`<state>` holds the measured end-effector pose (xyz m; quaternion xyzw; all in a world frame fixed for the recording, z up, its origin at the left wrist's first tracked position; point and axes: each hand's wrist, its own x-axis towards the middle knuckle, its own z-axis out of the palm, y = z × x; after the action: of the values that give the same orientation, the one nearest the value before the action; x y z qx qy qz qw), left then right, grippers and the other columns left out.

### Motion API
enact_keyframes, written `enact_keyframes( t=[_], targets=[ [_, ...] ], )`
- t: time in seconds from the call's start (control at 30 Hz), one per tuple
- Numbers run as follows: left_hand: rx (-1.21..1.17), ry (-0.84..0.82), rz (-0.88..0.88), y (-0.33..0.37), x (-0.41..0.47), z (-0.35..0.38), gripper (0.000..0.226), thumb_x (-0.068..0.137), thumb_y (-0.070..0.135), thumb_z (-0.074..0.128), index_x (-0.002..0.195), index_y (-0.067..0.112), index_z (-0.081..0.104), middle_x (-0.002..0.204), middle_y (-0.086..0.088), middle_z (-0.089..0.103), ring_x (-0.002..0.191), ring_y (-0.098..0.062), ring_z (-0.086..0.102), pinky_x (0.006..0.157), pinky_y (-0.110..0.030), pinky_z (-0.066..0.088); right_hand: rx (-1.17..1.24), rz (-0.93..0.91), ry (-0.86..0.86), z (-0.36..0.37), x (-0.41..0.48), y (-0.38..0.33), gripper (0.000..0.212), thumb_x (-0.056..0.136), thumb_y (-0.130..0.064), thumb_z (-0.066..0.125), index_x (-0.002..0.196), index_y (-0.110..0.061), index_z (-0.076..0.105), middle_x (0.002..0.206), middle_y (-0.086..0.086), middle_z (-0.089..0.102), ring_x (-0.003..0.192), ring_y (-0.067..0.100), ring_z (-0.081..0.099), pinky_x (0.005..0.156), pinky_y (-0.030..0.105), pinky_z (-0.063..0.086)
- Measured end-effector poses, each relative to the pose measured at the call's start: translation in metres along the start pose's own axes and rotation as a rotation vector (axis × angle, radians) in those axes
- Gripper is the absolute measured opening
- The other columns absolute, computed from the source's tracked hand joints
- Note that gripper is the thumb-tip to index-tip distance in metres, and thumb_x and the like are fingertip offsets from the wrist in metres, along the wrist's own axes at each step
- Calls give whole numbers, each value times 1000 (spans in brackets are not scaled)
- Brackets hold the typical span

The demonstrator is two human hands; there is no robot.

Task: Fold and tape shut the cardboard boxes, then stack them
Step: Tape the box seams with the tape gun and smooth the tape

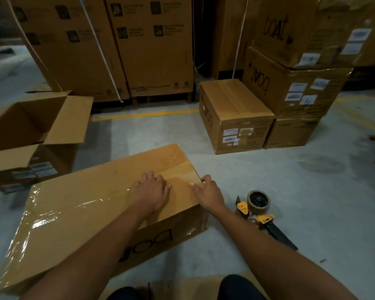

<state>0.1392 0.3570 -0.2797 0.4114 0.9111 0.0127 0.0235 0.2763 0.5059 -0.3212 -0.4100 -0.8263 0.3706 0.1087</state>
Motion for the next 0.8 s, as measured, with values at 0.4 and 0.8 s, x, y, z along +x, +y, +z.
enact_keyframes(
  t=[0.4,0.8],
  targets=[
    [-195,-4,200,77,80,33,61,102,50,25,155,20,30,165,-10,17,152,-29,13,121,-53,11,-267,476,163,-39,13,125,33,93,-30,53,116,-9,64,125,18,62,119,39,56,98,45,46],
    [-203,80,178,74,83,50,71,94,61,14,152,26,37,165,-6,18,152,-26,14,121,-53,11,-257,725,-151,-74,-2,252,24,71,-24,69,91,-11,65,99,12,70,91,29,69,79,36,58]
  ],
)
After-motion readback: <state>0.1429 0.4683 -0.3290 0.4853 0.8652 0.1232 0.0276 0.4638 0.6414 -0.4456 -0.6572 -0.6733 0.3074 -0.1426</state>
